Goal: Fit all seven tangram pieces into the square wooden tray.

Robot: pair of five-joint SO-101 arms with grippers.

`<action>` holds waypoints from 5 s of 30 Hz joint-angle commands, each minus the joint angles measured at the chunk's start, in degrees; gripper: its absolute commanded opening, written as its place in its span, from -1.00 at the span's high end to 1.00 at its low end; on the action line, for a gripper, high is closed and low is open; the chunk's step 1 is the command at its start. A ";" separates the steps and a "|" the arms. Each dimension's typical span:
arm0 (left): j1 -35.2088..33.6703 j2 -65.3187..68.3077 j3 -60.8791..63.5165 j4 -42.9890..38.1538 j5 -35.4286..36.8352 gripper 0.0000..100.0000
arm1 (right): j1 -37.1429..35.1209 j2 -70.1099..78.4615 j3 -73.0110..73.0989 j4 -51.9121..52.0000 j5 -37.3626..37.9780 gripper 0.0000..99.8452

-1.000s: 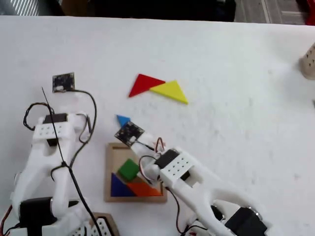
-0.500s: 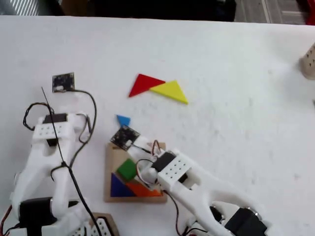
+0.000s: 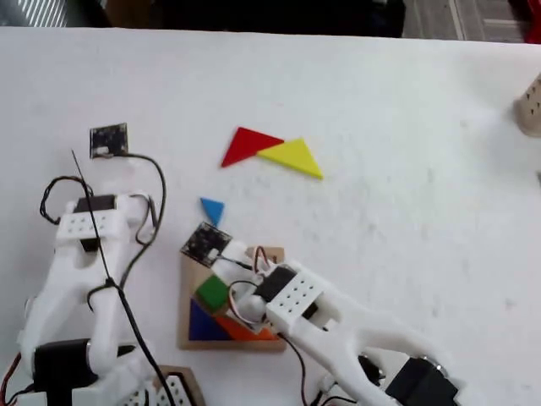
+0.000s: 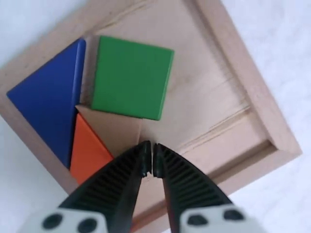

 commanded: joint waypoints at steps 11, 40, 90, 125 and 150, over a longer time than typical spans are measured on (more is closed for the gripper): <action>-0.66 -0.04 -2.73 -1.14 0.18 0.96 | 6.99 0.31 -5.63 -6.64 -0.35 0.97; -0.66 0.04 -2.73 -1.23 0.18 0.96 | -0.48 7.52 -11.08 -5.14 -3.96 0.97; -0.66 0.04 -1.76 -3.08 0.18 0.96 | -6.55 11.91 -13.63 -13.32 -4.40 0.97; -0.66 0.04 -1.76 -3.16 0.18 0.96 | -3.38 12.88 -13.89 -15.78 -4.48 0.97; -3.74 0.04 -1.85 -4.75 0.62 0.73 | 7.78 17.89 -24.97 -21.41 -4.57 0.81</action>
